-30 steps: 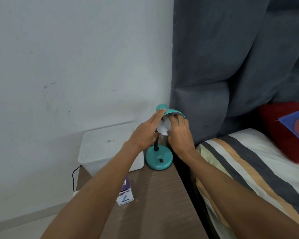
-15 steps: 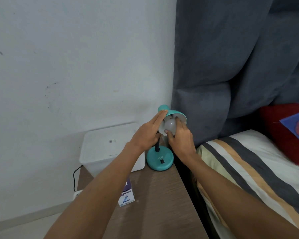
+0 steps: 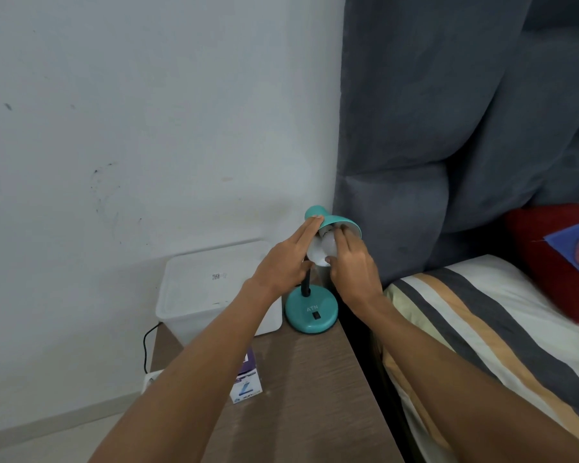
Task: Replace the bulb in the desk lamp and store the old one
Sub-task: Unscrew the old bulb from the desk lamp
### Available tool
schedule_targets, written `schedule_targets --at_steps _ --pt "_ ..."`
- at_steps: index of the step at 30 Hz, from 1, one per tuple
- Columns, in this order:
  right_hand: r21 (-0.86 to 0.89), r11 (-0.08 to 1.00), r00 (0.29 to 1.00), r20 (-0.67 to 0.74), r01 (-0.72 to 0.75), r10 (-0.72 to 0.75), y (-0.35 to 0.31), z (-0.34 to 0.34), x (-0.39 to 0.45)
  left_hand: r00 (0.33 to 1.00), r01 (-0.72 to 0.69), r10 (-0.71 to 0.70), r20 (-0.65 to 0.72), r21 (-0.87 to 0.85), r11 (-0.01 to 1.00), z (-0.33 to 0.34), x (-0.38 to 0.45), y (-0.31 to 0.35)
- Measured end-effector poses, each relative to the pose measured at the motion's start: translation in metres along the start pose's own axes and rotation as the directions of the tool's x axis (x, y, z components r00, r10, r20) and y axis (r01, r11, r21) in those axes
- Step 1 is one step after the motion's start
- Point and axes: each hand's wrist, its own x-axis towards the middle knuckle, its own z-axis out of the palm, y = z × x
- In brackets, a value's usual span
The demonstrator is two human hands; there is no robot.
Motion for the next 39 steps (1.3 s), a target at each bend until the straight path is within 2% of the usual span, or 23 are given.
schedule_targets --at_steps 5,7,11,13,15,17,20,22,29,33,36,39 --pt "0.161 0.979 0.991 -0.025 -0.122 0.128 -0.003 0.001 -0.001 1.0 -0.017 0.017 0.002 -0.011 1.0 0.0 0.003 0.0" --pt "0.1 0.988 0.993 -0.004 -0.119 0.12 -0.004 -0.001 0.003 1.0 -0.019 0.019 0.003 -0.014 1.0 0.002 0.003 0.001" --pt "-0.007 1.0 1.0 0.005 -0.016 0.016 -0.003 -0.001 0.003 1.0 -0.001 0.001 -0.01 -0.018 1.0 0.003 0.002 0.001" --pt "0.029 0.999 0.999 -0.018 -0.044 0.044 -0.003 0.002 0.001 1.0 -0.004 0.004 -0.005 -0.012 1.0 0.002 0.002 0.0" --pt "0.093 0.987 0.991 -0.031 -0.129 0.132 -0.005 0.004 0.001 1.0 -0.004 0.004 0.004 -0.008 1.0 0.002 0.003 0.001" --pt "0.088 0.98 0.984 0.003 -0.18 0.18 -0.007 0.003 0.004 1.0 -0.008 0.008 0.009 -0.003 1.0 0.003 0.003 0.003" --pt "-0.056 0.994 0.995 0.024 -0.096 0.098 -0.007 -0.001 0.007 1.0 -0.003 0.003 -0.004 -0.003 1.0 0.004 0.002 0.001" --pt "-0.082 0.994 0.997 0.017 -0.074 0.075 -0.006 0.0 0.007 1.0 0.001 -0.001 -0.005 -0.001 1.0 0.003 0.002 0.0" --pt "0.17 0.964 0.978 -0.004 -0.204 0.208 -0.01 0.001 0.005 1.0 0.002 -0.002 0.008 -0.007 1.0 0.002 0.003 0.003" --pt "0.059 0.991 0.993 0.007 -0.116 0.116 -0.005 0.0 0.003 1.0 0.005 -0.005 0.003 -0.011 1.0 0.002 0.001 0.003" --pt "0.103 0.992 0.997 -0.011 -0.071 0.072 -0.003 0.002 0.0 1.0 0.014 -0.014 -0.004 -0.022 1.0 0.001 0.0 0.003" --pt "0.12 0.987 0.993 -0.029 -0.111 0.115 -0.003 0.002 0.002 1.0 0.006 -0.006 -0.003 -0.013 1.0 0.001 0.0 0.002"
